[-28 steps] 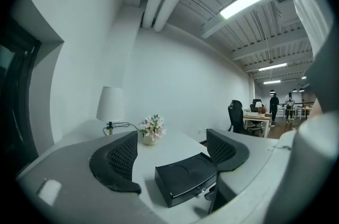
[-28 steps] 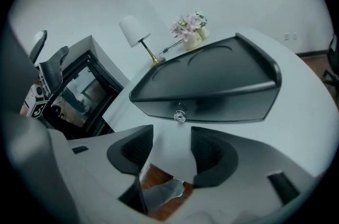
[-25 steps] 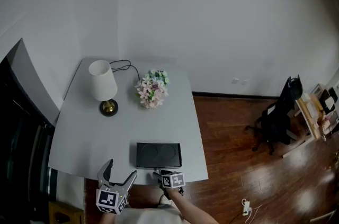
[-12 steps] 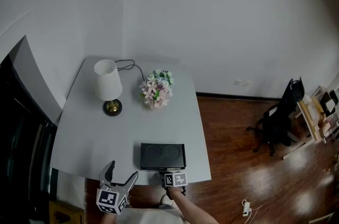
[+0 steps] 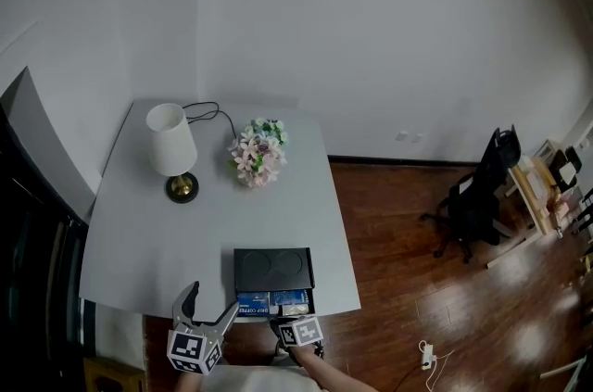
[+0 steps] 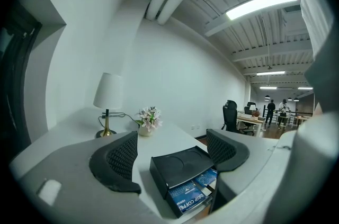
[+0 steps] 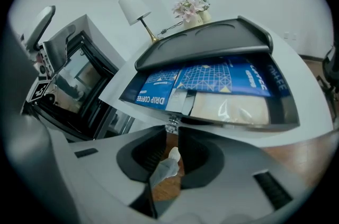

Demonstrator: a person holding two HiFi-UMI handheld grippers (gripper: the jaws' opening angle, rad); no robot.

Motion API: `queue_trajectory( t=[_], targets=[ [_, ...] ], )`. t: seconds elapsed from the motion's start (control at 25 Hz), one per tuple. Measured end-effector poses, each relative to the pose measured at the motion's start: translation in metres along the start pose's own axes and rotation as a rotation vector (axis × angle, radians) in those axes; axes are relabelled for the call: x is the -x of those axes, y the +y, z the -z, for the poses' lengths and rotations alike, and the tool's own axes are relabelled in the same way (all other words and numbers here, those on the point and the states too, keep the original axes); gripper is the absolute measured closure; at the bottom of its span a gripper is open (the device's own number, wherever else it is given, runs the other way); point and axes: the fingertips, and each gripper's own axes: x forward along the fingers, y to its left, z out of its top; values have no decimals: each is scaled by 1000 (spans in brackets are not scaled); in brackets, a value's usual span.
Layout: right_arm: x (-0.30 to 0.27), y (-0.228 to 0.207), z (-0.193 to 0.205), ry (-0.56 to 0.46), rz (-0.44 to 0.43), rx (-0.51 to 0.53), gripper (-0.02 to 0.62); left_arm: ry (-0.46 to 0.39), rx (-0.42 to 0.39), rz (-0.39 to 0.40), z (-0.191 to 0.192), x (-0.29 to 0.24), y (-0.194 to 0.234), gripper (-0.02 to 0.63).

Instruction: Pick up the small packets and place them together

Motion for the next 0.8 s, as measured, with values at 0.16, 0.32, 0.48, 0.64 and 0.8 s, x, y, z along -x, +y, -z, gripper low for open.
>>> queue_trajectory(
  t=[0.16,0.32,0.48,0.64,0.8],
  targets=[
    [3,7,16,24,-14,15,529,6,-9,27,0,-4,-9,213],
    [4,13,36,70,-28,30,531,14,2,35,5,-7,-13,213],
    [7,13,38,63,-20,36,531,19,5,43,7,-8,-15,213],
    [9,8,40,49,26,115,517,24,7,47,9,-8,-18,213],
    [21,10,34,-9,-3,160,474,25,7,53,9,-8,-20,213]
  ],
)
